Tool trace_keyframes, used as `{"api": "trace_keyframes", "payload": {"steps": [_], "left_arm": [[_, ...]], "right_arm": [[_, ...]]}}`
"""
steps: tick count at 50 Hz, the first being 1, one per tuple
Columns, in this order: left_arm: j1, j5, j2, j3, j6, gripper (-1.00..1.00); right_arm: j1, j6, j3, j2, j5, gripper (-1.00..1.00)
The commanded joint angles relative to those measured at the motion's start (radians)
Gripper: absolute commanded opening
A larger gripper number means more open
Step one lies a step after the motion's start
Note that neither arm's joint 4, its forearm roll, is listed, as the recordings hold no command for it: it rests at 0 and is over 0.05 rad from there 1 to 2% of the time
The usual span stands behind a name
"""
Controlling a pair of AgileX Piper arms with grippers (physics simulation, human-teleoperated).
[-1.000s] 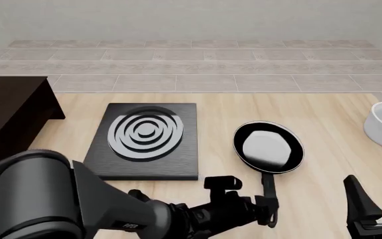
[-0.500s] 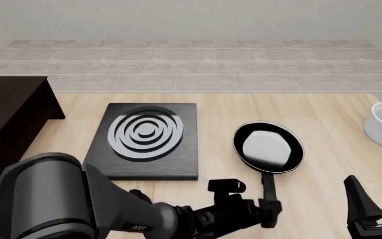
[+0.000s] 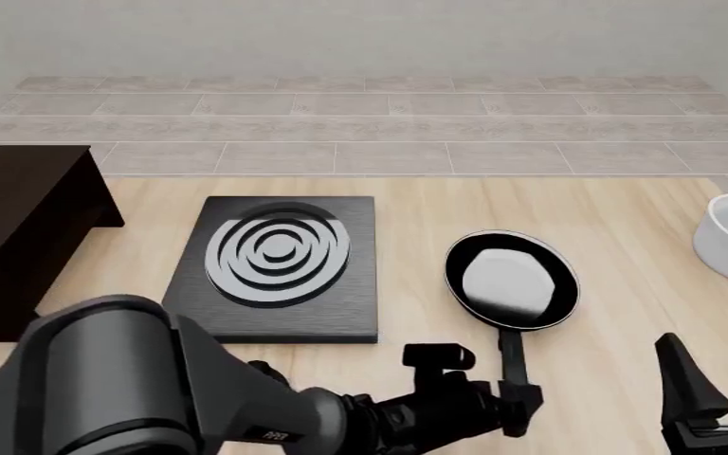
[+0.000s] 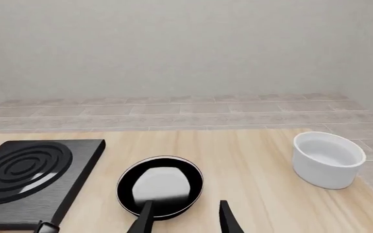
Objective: Put the frying pan on top of the cabinet.
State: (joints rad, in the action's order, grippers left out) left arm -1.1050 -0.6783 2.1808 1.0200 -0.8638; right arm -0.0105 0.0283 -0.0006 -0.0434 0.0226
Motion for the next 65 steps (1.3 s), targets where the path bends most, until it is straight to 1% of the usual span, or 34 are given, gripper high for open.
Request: {"api": "trace_keyframes", "payload": {"steps": [1,11,19,20,30,38,57,58,65], "left_arm": [[-0.005,-0.004,0.021,0.015,-0.011,1.00],[-0.006,0.003,0.023,0.034,-0.012,1.00],[-0.013,-0.007,0.042,0.044,-0.027,1.00],[-0.010,0.002,0.036,0.048,-0.014,1.00],[-0.015,0.009,0.040,0.063,-0.028,1.00],[-0.011,0.032,0.031,0.083,-0.019,1.00],[-0.010,0.040,0.055,0.108,-0.030,1.00],[-0.011,0.038,0.056,0.106,-0.036,-1.00],[-0.016,0.038,0.048,0.097,-0.034,-1.00]], "right_arm": [[-0.001,-0.002,0.000,-0.003,0.002,1.00],[0.003,-0.001,0.000,-0.013,0.010,1.00],[0.005,0.002,0.000,-0.014,0.011,1.00],[0.005,0.002,0.000,-0.013,0.011,1.00],[0.006,0.006,0.000,-0.016,0.015,1.00],[0.006,0.007,0.000,-0.012,0.011,1.00],[0.007,0.005,0.000,-0.022,0.018,1.00],[0.007,0.005,0.000,-0.022,0.017,1.00],[0.008,0.007,0.000,-0.033,0.027,1.00]]}}
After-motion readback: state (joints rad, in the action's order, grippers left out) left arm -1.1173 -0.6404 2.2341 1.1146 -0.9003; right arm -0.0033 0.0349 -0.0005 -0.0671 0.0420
